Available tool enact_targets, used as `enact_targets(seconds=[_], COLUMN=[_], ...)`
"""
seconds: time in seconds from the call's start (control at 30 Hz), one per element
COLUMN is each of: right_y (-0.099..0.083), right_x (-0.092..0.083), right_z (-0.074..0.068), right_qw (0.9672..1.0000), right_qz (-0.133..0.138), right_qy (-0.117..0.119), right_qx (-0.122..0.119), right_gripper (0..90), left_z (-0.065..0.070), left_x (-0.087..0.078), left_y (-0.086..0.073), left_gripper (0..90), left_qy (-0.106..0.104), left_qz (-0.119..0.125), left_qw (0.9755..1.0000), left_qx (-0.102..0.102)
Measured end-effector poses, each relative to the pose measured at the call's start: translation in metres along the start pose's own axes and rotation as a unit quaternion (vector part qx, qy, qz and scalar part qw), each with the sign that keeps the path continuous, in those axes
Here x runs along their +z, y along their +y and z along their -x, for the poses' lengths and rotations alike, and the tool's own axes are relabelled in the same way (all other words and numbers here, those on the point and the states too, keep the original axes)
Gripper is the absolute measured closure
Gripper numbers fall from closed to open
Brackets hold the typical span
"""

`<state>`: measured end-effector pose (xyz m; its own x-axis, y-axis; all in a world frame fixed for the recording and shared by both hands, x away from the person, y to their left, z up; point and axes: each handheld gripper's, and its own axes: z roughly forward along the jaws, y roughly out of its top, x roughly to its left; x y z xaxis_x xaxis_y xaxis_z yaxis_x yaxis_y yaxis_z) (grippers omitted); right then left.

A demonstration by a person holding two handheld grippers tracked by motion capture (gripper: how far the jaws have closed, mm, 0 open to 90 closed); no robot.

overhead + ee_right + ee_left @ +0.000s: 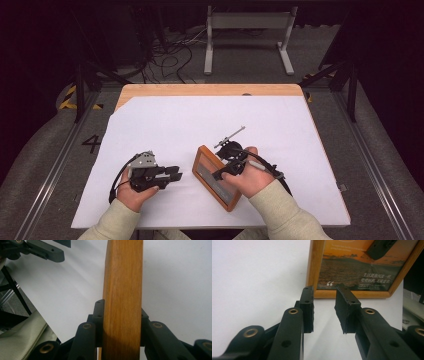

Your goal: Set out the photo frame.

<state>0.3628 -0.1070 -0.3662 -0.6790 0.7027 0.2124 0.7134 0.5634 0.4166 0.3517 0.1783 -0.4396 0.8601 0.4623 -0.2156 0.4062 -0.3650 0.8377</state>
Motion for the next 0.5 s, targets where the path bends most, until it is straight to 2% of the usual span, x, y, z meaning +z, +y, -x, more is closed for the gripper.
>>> enact_targets(seconds=[0.07,0.27,0.37,0.43,0.47,0.5], right_y=[0.000,0.006,0.010,0.015,0.015,0.021], right_x=[-0.001,-0.019,-0.030,-0.038,-0.038,-0.044], right_z=[0.000,0.003,0.004,0.006,0.006,0.008], right_qw=[1.0000,0.9998,0.9995,0.9988,0.9988,0.9979], right_qz=[-0.002,0.005,0.009,0.009,0.009,0.007], right_qy=[0.000,-0.010,-0.010,-0.008,-0.008,-0.003], right_qx=[-0.002,-0.015,-0.028,-0.047,-0.047,-0.065], right_gripper=[71.4,71.3,71.2,71.2,71.2,71.2], left_z=[-0.001,-0.007,-0.010,-0.011,-0.011,-0.011], left_x=[-0.001,-0.007,-0.011,-0.013,-0.013,-0.015], left_y=[0.000,-0.005,-0.008,-0.009,-0.009,-0.010], left_gripper=[68.1,66.3,64.4,64.0,63.9,63.9], left_qy=[0.004,0.020,0.030,0.032,0.032,0.038], left_qz=[0.003,0.017,0.027,0.029,0.029,0.031], left_qw=[1.0000,0.9994,0.9986,0.9984,0.9984,0.9981], left_qx=[-0.002,-0.022,-0.035,-0.036,-0.036,-0.038])
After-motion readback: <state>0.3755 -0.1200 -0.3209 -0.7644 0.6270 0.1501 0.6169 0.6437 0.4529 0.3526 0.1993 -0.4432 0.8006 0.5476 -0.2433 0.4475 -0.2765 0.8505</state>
